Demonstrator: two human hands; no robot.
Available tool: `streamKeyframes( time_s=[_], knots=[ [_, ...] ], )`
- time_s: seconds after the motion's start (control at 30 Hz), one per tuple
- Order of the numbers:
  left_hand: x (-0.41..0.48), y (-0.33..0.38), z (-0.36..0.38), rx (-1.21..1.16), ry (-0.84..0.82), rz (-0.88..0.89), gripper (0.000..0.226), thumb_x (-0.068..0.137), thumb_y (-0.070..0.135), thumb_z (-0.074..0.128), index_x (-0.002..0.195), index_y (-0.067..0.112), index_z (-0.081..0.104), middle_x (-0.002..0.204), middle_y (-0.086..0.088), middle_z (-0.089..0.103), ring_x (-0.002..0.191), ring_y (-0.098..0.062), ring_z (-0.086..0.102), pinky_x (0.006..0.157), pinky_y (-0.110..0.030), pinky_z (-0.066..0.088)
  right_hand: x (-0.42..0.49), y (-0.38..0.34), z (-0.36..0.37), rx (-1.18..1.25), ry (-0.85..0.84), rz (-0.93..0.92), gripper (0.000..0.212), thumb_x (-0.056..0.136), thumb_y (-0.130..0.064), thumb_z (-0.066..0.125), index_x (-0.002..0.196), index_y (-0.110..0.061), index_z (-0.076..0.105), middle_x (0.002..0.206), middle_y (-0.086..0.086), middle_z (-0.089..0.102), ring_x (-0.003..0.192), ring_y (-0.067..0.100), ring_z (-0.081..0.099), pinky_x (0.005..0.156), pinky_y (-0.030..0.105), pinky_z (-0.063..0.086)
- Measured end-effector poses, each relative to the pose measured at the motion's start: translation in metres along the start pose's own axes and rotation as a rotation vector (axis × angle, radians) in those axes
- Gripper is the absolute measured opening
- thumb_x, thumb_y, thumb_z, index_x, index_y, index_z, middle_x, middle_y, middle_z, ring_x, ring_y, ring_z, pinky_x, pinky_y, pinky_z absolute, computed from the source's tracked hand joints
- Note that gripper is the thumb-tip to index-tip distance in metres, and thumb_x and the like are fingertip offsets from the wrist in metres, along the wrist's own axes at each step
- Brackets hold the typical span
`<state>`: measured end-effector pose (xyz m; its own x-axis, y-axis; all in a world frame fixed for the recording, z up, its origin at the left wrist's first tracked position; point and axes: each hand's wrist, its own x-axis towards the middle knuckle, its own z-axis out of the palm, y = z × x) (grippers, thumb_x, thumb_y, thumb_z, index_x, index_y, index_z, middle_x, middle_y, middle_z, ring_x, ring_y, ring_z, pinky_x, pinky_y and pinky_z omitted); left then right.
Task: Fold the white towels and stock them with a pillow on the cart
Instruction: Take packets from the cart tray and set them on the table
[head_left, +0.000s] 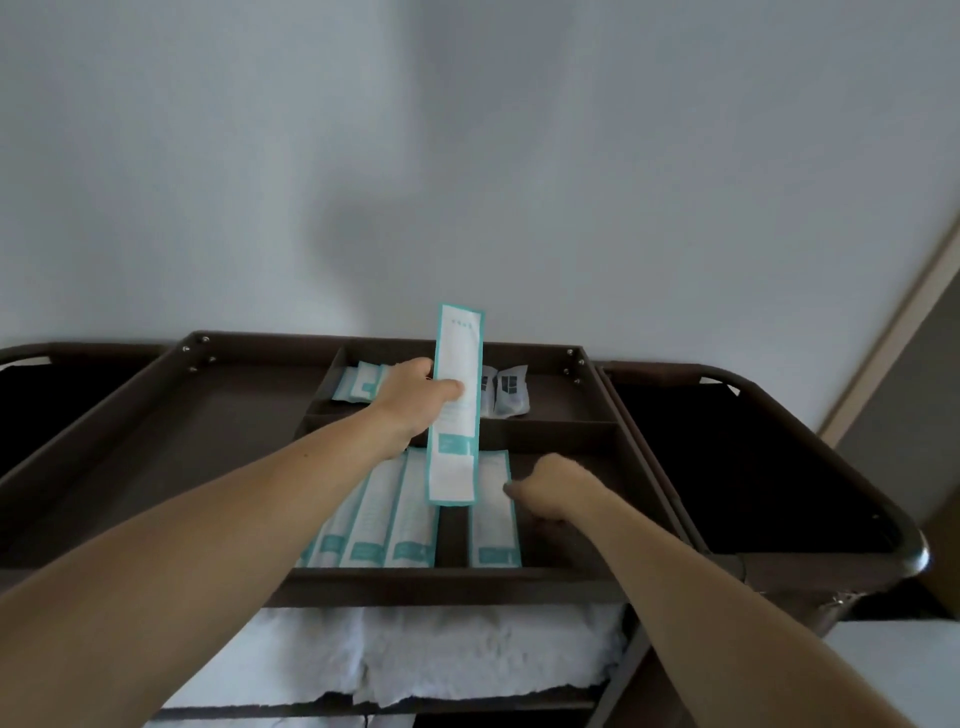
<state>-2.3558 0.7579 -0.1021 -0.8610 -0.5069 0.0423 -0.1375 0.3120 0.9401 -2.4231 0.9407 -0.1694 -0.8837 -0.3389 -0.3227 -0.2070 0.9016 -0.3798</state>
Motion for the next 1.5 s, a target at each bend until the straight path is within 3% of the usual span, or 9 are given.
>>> streamKeyframes(
  time_s=[0.07, 0.17, 0.3, 0.47, 0.53, 0.63, 0.77, 1.03, 1.5],
  knots=[
    [-0.001, 0.0, 0.004, -0.024, -0.009, -0.014, 0.012, 0.087, 0.018, 0.067, 0.085, 0.006, 0.065, 0.087, -0.006, 0.07, 0.078, -0.02, 0.063, 0.069, -0.032, 0.048, -0.002, -0.005, -0.016, 0.214, 0.084, -0.055, 0.041, 0.09, -0.052, 0.059, 0.089, -0.013, 0.07, 0.084, 0.004, 0.074, 0.075, 0.019, 0.071, 0.072, 0.035, 0.059],
    [-0.005, 0.002, 0.013, -0.137, -0.061, -0.063, 0.013, 0.088, 0.016, 0.067, 0.083, 0.005, 0.067, 0.085, -0.011, 0.068, 0.077, -0.022, 0.062, 0.07, -0.035, 0.05, -0.014, -0.017, -0.034, 0.693, 0.106, -0.155, 0.034, 0.092, -0.045, 0.064, 0.086, -0.013, 0.071, 0.071, 0.0, 0.074, 0.051, 0.006, 0.063, 0.043, 0.019, 0.047],
    [-0.012, 0.005, 0.022, -0.282, -0.212, -0.159, 0.016, 0.092, 0.016, 0.066, 0.102, 0.004, 0.07, 0.101, -0.021, 0.072, 0.082, -0.03, 0.069, 0.08, -0.045, 0.059, -0.029, -0.021, -0.038, 0.736, 0.168, -0.241, 0.024, 0.089, -0.038, 0.073, 0.085, -0.015, 0.068, 0.062, -0.008, 0.067, 0.043, -0.002, 0.057, 0.04, 0.012, 0.039],
    [-0.016, -0.001, 0.027, -0.199, -0.322, -0.183, 0.024, 0.094, 0.02, 0.066, 0.109, 0.002, 0.068, 0.108, -0.02, 0.072, 0.1, -0.037, 0.07, 0.094, -0.053, 0.055, -0.026, -0.011, -0.034, 0.855, 0.133, -0.167, 0.021, 0.085, -0.027, 0.079, 0.094, -0.012, 0.068, 0.08, 0.001, 0.073, 0.044, 0.001, 0.059, 0.044, 0.013, 0.043],
    [-0.017, -0.006, 0.031, -0.145, -0.327, -0.183, 0.016, 0.095, 0.021, 0.065, 0.099, 0.007, 0.069, 0.097, -0.015, 0.074, 0.081, -0.025, 0.071, 0.076, -0.044, 0.061, -0.024, -0.007, -0.032, 0.83, 0.113, -0.156, 0.02, 0.085, -0.025, 0.079, 0.094, -0.011, 0.068, 0.079, 0.0, 0.072, 0.046, 0.001, 0.062, 0.044, 0.013, 0.045],
    [-0.016, -0.011, 0.032, 0.001, -0.302, -0.144, 0.015, 0.095, 0.023, 0.064, 0.087, 0.011, 0.069, 0.079, -0.003, 0.07, 0.054, -0.011, 0.062, 0.049, -0.025, 0.047, -0.017, 0.004, -0.03, 0.775, 0.148, -0.131, 0.015, 0.087, -0.023, 0.077, 0.091, -0.013, 0.067, 0.083, -0.002, 0.074, 0.063, 0.006, 0.072, 0.051, 0.019, 0.054],
    [-0.006, -0.01, 0.016, 0.052, -0.21, -0.107, 0.019, 0.09, 0.022, 0.064, 0.087, 0.005, 0.071, 0.078, -0.003, 0.072, 0.053, -0.011, 0.062, 0.047, -0.022, 0.042, -0.003, 0.027, -0.019, 0.69, 0.193, -0.035, 0.015, 0.085, -0.021, 0.078, 0.089, -0.01, 0.068, 0.088, 0.002, 0.074, 0.082, 0.017, 0.072, 0.075, 0.035, 0.061],
    [-0.003, -0.018, -0.001, 0.047, -0.177, -0.128, 0.019, 0.089, 0.02, 0.064, 0.092, 0.003, 0.072, 0.075, 0.0, 0.072, 0.05, -0.008, 0.062, 0.045, -0.022, 0.041, 0.011, 0.041, 0.015, 0.437, 0.021, 0.135, 0.026, 0.077, -0.023, 0.086, 0.084, -0.005, 0.069, 0.067, 0.002, 0.066, 0.053, 0.012, 0.057, 0.041, 0.02, 0.04],
    [-0.01, -0.029, -0.024, 0.132, -0.196, -0.087, 0.014, 0.09, 0.021, 0.06, 0.089, 0.012, 0.072, 0.082, -0.001, 0.072, 0.056, -0.007, 0.062, 0.044, -0.02, 0.042, -0.001, 0.027, 0.015, -0.026, 0.115, 0.223, 0.041, 0.075, -0.052, 0.079, 0.08, -0.019, 0.055, 0.082, -0.001, 0.064, 0.073, 0.016, 0.062, 0.057, 0.03, 0.046]
  ],
)
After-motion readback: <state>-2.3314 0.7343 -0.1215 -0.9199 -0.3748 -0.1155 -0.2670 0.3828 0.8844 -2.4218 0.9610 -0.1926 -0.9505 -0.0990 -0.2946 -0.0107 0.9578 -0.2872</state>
